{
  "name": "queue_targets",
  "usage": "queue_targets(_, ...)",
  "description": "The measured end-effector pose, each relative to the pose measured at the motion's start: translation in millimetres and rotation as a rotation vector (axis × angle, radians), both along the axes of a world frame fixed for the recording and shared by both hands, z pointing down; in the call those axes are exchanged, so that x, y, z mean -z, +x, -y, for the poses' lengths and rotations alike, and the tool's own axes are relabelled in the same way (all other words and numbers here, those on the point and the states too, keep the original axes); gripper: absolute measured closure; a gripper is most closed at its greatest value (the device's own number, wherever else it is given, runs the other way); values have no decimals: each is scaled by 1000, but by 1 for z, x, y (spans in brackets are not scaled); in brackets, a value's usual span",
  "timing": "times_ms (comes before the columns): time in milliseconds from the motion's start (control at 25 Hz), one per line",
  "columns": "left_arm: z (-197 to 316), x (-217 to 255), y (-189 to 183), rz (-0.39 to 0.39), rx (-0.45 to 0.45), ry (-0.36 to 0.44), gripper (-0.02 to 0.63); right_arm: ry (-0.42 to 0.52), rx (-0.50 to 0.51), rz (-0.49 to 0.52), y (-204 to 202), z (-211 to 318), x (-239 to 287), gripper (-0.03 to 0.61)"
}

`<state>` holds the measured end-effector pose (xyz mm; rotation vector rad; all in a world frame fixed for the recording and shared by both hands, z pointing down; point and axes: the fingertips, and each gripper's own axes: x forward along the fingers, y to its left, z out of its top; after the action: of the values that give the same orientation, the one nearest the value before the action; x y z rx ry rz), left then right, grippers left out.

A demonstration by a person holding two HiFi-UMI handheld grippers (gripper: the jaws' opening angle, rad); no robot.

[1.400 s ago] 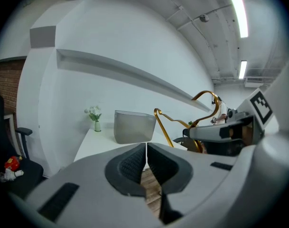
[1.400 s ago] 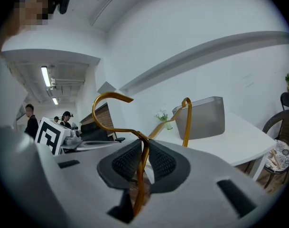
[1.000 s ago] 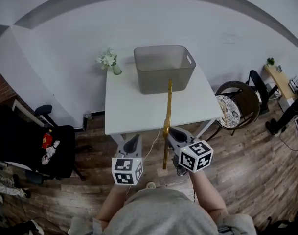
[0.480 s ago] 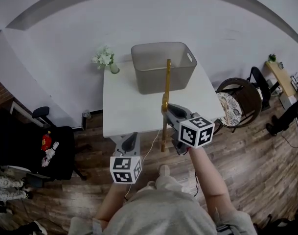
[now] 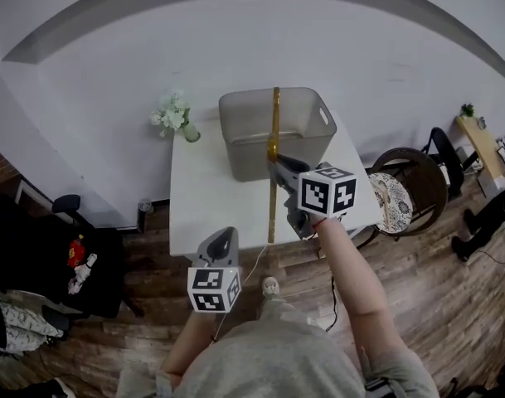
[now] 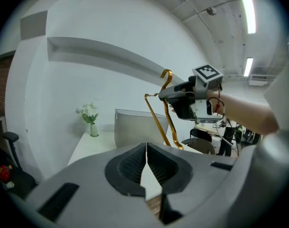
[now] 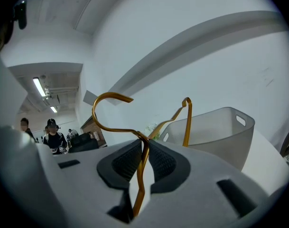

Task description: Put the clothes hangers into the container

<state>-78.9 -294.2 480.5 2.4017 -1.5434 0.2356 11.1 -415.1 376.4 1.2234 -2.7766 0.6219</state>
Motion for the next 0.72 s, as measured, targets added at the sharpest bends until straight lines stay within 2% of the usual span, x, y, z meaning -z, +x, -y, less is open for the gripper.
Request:
queue_targets(360, 60, 5, 4, -5, 23, 9, 601, -99, -20, 32, 9, 76, -12, 530)
queue_targets(720, 99, 15, 7, -9, 49, 22, 601, -158, -45, 107, 19, 128, 7, 529)
